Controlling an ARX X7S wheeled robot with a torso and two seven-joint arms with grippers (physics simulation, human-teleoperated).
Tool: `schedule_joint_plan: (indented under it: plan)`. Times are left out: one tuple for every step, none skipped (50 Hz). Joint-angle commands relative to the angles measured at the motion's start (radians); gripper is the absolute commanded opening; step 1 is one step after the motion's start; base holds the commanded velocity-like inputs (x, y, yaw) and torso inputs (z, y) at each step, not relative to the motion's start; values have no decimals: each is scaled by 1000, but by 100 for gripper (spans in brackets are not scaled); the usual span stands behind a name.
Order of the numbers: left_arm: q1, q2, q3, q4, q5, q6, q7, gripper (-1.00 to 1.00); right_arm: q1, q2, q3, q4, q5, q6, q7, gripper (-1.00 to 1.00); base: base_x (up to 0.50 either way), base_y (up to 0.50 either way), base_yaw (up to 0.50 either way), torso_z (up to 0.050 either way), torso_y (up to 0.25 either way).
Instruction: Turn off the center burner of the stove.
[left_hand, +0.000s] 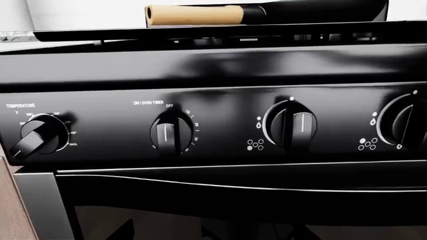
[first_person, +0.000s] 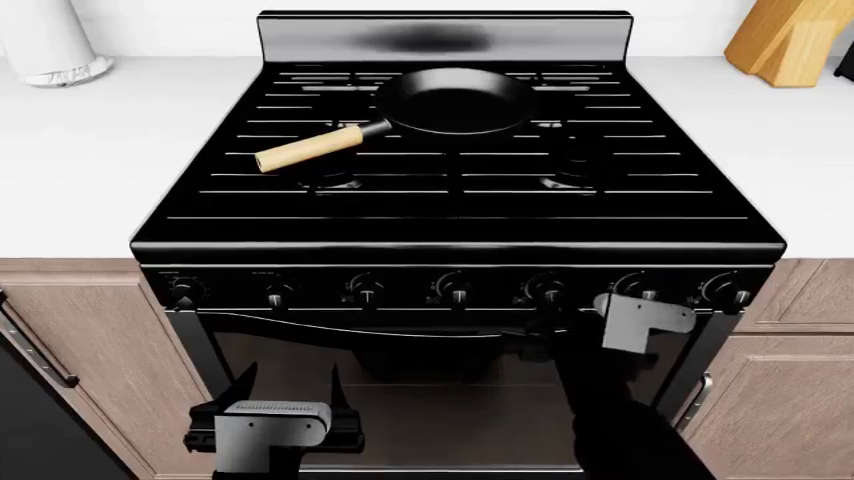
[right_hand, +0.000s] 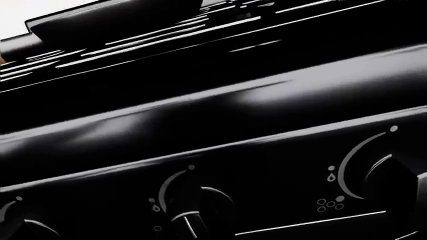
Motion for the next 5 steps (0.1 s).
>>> schedule_joint_plan:
  plan:
    - [-1, -3, 3, 4, -3, 1, -3, 100, -10, 14, 96, -4, -92, -9, 72, -100, 0, -5, -7, 0, 10]
    - [0, -3, 3, 5, -3, 0, -3, 100, -12, 13, 99, -3, -90, -11, 74, -100, 0, -4, -7, 0, 0]
    - [-1, -3, 3, 6, -3, 0, -3, 100, -12, 13, 101, -2, -86, -11, 75, -100, 0, 0, -7, 0, 0]
    - [0, -4, 3, 8, -4, 0, -4, 100, -15, 11, 108, -5, -80, -10, 77, -100, -13, -5, -7, 0, 0]
    - [0, -4, 3, 9, -4, 0, -4, 100, -17, 11, 112, -8, -75, -10, 79, -100, 0, -4, -7, 0, 0]
